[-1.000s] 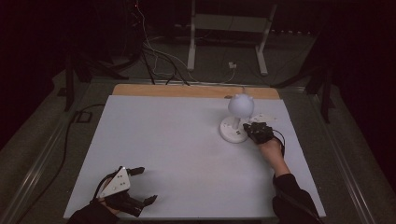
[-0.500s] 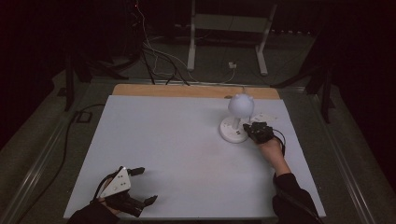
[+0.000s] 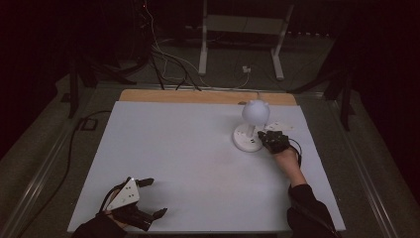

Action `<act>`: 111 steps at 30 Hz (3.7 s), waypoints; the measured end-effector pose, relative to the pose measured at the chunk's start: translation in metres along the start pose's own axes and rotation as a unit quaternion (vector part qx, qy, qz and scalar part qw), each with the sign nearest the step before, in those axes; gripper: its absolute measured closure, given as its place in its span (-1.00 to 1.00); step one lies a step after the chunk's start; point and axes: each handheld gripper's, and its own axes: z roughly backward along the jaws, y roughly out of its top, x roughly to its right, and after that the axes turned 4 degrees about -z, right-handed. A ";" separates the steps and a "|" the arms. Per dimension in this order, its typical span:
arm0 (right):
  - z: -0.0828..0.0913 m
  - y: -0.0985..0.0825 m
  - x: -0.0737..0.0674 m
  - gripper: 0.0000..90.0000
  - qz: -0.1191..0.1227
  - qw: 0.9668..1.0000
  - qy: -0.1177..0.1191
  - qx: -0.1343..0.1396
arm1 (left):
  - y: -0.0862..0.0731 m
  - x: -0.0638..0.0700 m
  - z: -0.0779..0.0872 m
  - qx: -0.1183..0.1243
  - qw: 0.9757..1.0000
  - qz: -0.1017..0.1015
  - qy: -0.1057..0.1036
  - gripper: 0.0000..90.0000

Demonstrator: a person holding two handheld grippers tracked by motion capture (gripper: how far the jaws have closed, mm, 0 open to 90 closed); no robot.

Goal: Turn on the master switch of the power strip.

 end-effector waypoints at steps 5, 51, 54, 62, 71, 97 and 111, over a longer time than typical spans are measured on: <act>0.000 -0.001 0.003 1.00 -0.012 1.000 0.008 0.001 | 0.000 0.000 0.000 0.001 1.000 0.002 0.002 -1.00; 0.004 0.008 0.001 1.00 -0.019 1.000 0.014 0.009 | 0.000 -0.001 0.001 0.002 1.000 0.003 0.004 -1.00; 0.005 0.010 -0.001 1.00 -0.015 1.000 0.012 0.010 | 0.000 -0.001 0.002 0.002 1.000 0.002 0.004 -0.99; 0.012 0.010 0.002 0.91 -0.025 0.999 0.031 0.006 | 0.000 -0.001 0.002 0.002 1.000 0.003 0.003 -1.00; 0.016 0.005 0.001 0.26 -0.038 0.998 0.053 -0.009 | 0.001 0.000 0.002 0.002 1.000 0.001 0.004 -1.00; 0.031 0.001 0.000 -1.00 -0.053 0.992 0.109 -0.030 | 0.001 -0.001 0.002 0.004 1.000 0.001 0.003 -1.00; 0.050 -0.004 -0.013 -1.00 -0.047 0.992 0.116 -0.033 | 0.001 0.000 0.002 0.003 1.000 0.001 0.003 -1.00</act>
